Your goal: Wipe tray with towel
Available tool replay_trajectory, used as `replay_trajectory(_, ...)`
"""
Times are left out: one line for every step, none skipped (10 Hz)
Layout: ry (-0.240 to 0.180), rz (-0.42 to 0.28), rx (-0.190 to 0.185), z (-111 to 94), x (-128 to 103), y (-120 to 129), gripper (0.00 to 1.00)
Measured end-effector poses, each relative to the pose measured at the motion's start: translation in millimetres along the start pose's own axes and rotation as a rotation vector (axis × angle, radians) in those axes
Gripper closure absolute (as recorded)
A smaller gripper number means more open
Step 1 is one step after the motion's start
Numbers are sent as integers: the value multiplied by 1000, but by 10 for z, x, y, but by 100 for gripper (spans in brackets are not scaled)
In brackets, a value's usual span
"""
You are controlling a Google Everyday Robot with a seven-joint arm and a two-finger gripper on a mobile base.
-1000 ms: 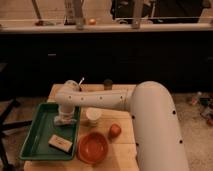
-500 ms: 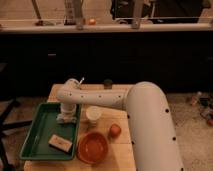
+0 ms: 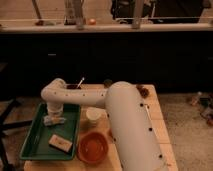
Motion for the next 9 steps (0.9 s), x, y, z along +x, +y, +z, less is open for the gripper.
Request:
replay_trajectory(5, -3, -18, 33, -10, 46, 100)
replay_trajectory(8, -2, -27, 48, 5, 76, 100)
replay_trajectory(17, 10, -43, 63, 92, 142, 100)
replay_trajectory(29, 28, -54, 56, 231, 207, 100)
replay_trajectory(39, 44, -62, 39, 356, 252, 100)
replay_trajectory(52, 67, -68, 15, 507, 300, 100)
replay_trajectory(65, 96, -70, -18, 664, 328, 100)
replay_trajectory(73, 109, -70, -34, 733, 329, 100)
replay_trajectory(76, 118, -69, -42, 758, 310, 100)
